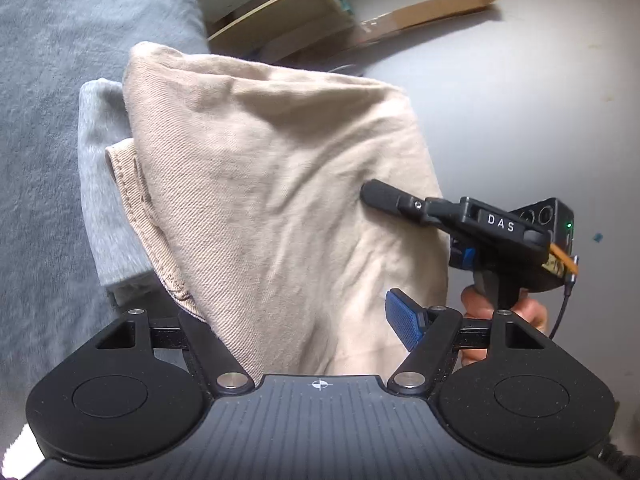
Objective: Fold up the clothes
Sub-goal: 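Carry the held trousers away from the bed with both grippers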
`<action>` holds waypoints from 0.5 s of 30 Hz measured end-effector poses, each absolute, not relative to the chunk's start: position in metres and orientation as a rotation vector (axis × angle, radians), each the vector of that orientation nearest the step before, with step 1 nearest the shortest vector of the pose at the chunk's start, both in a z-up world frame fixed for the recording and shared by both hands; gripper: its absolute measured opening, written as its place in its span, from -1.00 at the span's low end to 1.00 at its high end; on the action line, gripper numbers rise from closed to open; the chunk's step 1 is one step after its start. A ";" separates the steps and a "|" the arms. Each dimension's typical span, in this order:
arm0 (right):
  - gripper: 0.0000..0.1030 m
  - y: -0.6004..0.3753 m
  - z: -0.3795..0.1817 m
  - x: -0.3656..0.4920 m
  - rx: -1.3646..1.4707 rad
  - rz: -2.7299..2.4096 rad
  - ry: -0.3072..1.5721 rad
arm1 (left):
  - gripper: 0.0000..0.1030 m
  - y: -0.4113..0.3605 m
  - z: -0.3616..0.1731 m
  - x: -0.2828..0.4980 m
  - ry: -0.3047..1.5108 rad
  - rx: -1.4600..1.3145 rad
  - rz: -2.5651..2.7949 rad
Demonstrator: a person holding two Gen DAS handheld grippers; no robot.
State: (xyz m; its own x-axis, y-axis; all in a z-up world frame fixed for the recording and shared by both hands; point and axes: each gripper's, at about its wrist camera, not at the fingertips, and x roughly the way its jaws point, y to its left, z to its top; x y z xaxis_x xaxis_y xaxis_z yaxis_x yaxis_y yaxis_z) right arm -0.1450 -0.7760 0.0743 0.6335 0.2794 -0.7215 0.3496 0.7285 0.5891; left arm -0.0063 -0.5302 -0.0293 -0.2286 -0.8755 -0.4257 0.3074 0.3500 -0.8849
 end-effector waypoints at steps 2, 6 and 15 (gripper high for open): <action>-0.60 -0.797 0.050 -0.129 0.818 -0.050 0.925 | 0.39 -0.546 -0.049 0.013 1.424 -0.580 -1.181; -0.60 -0.831 0.008 -0.106 0.880 -0.053 0.938 | 0.39 -0.570 -0.082 0.049 1.460 -0.577 -1.122; -0.60 -0.863 -0.062 -0.085 0.983 -0.010 0.909 | 0.39 -0.586 -0.132 0.084 1.477 -0.475 -1.085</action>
